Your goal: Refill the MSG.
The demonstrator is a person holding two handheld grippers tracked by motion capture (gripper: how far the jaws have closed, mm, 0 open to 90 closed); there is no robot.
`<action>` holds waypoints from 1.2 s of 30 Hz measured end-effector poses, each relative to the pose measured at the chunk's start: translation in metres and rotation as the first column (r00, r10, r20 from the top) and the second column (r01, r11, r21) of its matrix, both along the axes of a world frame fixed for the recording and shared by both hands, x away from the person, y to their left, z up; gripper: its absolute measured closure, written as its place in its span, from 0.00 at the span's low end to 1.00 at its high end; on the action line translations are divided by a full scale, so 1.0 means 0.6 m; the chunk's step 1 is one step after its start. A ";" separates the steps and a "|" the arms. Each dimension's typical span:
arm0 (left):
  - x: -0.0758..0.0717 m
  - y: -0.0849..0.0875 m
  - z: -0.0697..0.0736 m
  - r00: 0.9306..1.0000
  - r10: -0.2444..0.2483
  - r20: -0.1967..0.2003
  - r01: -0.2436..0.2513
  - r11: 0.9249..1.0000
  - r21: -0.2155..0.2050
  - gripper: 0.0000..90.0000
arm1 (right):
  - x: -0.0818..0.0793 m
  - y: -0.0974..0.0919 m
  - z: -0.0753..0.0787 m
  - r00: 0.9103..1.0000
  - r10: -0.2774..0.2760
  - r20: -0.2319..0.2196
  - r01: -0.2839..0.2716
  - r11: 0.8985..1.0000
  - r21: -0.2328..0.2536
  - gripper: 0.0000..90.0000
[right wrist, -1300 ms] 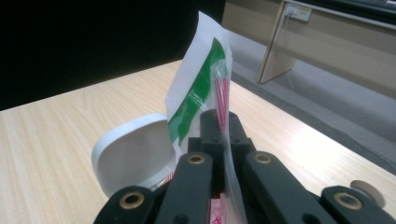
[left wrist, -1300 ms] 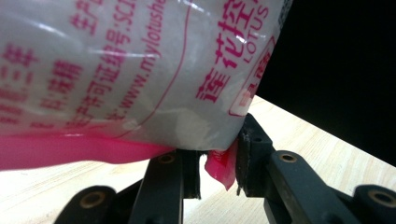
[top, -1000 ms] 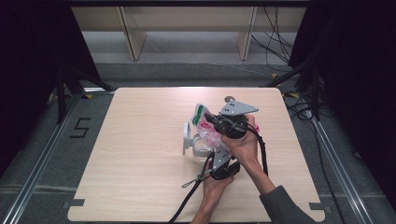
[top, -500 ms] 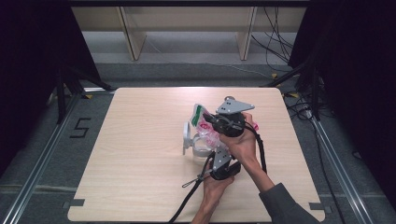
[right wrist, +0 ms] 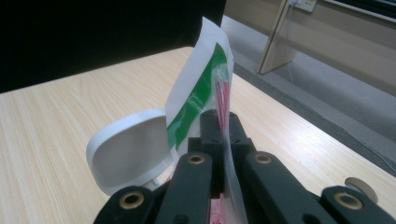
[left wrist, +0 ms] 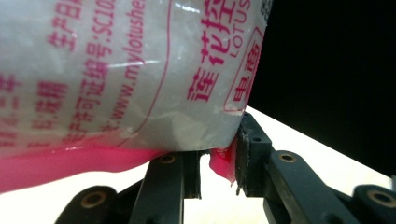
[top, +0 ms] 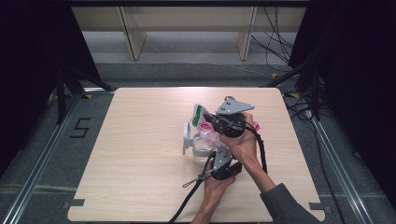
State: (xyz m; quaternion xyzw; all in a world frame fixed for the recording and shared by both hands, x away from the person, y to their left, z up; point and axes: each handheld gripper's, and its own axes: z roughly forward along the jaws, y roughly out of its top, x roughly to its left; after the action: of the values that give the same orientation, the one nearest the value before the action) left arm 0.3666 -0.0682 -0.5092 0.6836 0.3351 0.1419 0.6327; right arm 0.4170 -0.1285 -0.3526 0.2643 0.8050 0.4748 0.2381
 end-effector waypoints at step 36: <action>-0.001 0.003 0.001 1.000 -0.008 0.005 0.008 1.000 0.004 0.82 | 0.006 0.006 -0.006 1.000 -0.002 -0.011 0.003 1.000 0.013 1.00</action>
State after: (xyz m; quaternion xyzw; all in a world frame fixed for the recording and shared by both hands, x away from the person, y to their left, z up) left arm 0.3659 -0.0666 -0.5088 0.6858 0.3307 0.1418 0.6326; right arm 0.4206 -0.1250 -0.3562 0.2696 0.8028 0.4784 0.2324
